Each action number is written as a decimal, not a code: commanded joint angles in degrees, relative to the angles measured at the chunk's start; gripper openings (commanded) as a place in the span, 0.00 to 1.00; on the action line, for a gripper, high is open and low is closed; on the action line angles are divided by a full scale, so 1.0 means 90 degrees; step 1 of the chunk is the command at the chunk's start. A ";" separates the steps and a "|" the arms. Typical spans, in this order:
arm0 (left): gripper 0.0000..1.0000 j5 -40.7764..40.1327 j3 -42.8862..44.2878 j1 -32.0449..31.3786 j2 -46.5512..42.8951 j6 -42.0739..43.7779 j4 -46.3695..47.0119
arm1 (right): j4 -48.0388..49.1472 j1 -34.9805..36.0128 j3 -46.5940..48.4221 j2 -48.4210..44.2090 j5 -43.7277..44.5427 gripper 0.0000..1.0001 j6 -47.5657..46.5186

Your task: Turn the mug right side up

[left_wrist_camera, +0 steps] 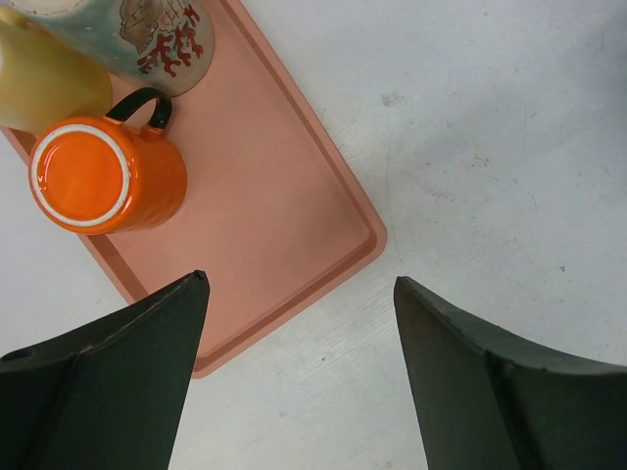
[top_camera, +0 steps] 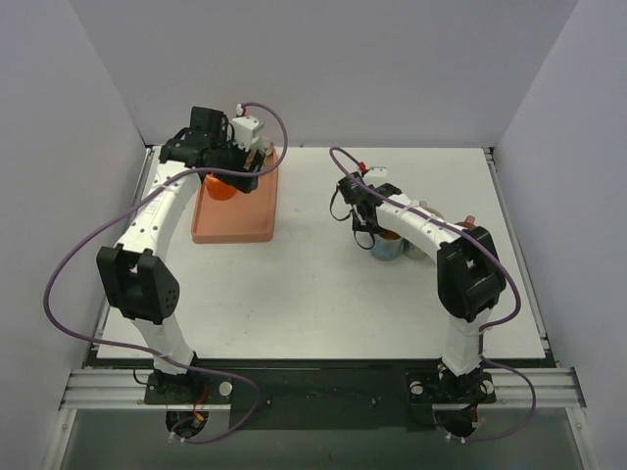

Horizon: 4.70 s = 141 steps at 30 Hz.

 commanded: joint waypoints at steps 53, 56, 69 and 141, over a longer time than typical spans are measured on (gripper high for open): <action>0.00 -0.0505 0.3343 0.0523 0.4074 0.3555 -0.1201 | -0.1125 0.0174 0.0704 -0.2345 -0.1075 0.71 -0.1137; 0.00 0.0245 0.3452 0.0582 0.3684 0.3086 -0.1319 | -0.1125 0.0203 0.0792 -0.2384 -0.1114 0.71 -0.1225; 0.00 0.2706 0.1870 0.1090 0.1642 0.1396 -0.0704 | -0.0120 0.0428 0.0548 -0.2423 -0.2772 0.71 -0.1412; 0.81 0.1391 0.0415 0.1022 -0.0088 -0.0569 0.0253 | 0.1041 0.1659 -0.2664 -0.2100 -0.2255 0.00 -0.2456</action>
